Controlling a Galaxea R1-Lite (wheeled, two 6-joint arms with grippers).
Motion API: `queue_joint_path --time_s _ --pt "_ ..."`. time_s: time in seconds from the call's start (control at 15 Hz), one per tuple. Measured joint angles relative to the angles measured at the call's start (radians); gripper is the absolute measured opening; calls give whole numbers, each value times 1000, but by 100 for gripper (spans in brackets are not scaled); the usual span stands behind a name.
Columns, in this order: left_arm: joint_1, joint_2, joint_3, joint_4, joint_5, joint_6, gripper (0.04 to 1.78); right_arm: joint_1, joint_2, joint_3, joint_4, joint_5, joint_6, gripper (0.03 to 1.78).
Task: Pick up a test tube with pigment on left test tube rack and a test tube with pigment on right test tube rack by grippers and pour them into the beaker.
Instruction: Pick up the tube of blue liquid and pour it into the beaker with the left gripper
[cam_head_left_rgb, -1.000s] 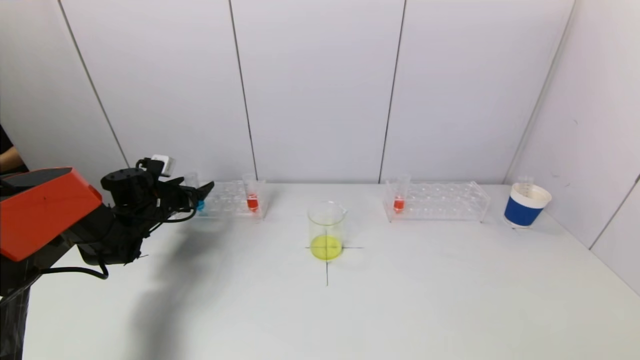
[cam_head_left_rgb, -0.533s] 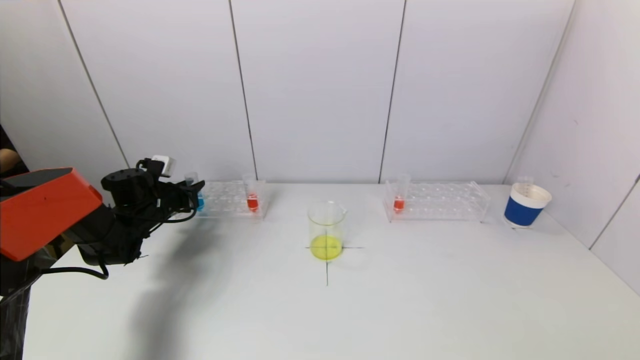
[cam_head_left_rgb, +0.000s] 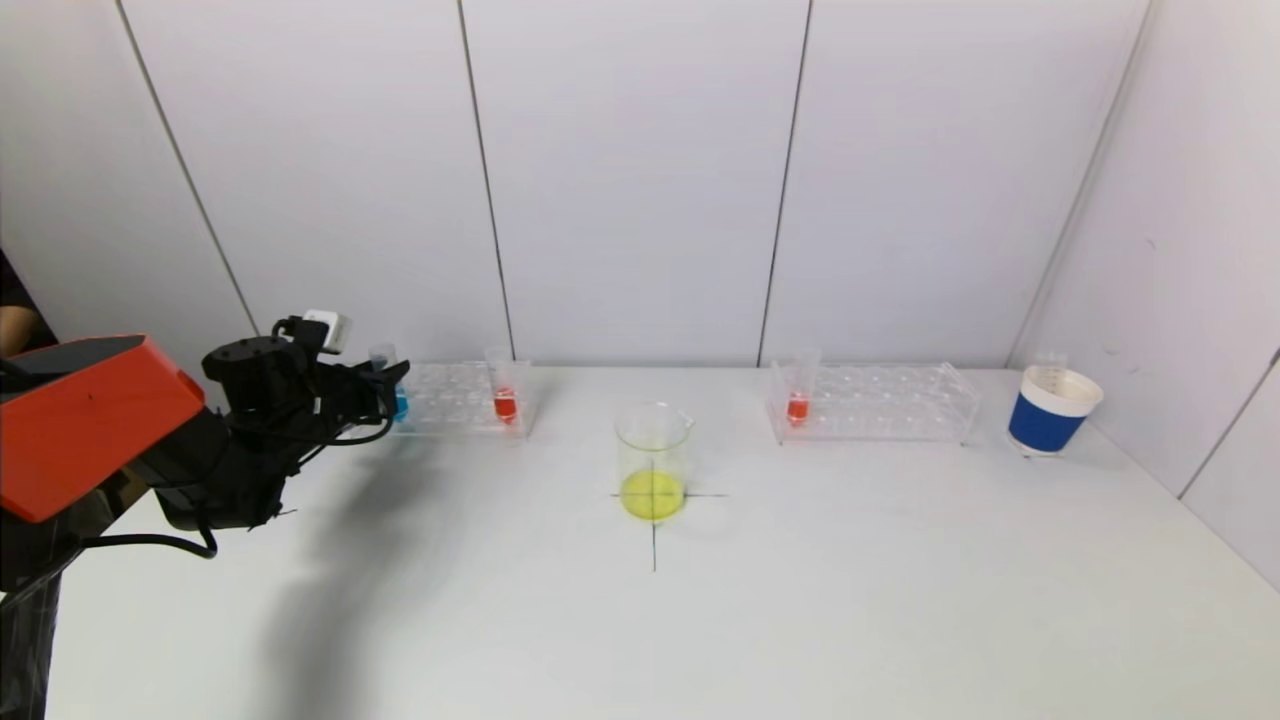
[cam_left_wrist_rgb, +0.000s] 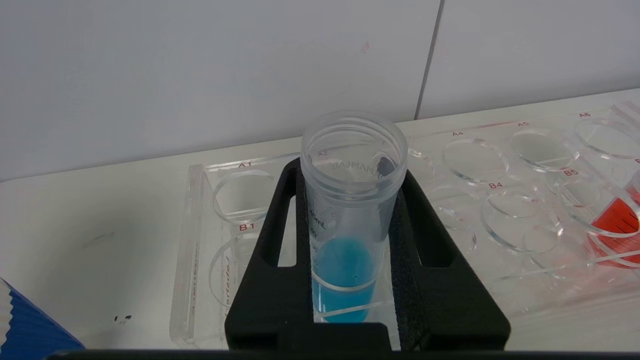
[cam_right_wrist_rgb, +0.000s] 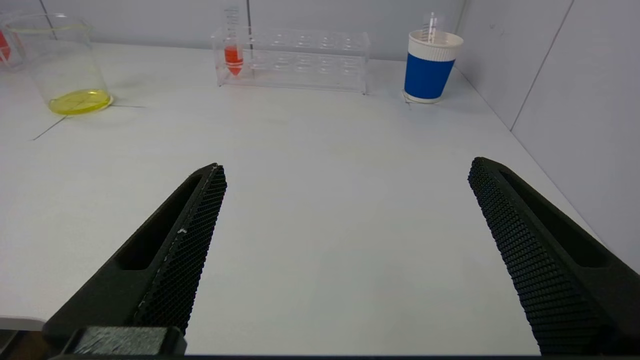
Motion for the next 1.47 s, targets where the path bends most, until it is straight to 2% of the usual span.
queue_joint_path --time_s 0.47,1.47 --pt "0 -3 -3 13 -1 -1 45 0 0 0 0 0 0 176" --pt "-1 -90 -110 167 -1 -6 45 0 0 0 0 0 0 176"
